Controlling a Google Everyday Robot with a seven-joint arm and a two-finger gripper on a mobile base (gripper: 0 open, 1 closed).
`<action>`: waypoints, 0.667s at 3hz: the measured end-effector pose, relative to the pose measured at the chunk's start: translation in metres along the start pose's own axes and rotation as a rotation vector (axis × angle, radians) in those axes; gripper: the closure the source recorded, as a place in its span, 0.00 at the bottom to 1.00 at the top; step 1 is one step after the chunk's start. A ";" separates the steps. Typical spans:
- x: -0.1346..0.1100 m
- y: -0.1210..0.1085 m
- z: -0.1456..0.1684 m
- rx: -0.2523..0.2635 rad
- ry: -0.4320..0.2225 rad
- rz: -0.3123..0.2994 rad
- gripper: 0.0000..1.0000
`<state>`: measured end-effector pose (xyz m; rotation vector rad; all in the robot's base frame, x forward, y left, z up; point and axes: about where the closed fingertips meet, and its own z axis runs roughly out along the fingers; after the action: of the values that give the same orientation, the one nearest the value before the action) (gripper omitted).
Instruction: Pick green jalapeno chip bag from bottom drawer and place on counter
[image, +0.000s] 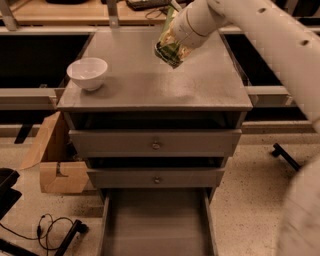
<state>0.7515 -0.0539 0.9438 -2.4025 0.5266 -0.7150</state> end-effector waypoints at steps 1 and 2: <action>0.026 0.000 0.047 -0.009 -0.029 0.049 1.00; 0.050 -0.010 0.033 0.029 0.015 0.064 0.83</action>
Offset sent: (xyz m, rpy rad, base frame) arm 0.0426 0.0057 -0.0229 0.0228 0.0459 -0.0158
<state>0.8127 -0.0580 0.9455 -2.3439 0.5928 -0.7091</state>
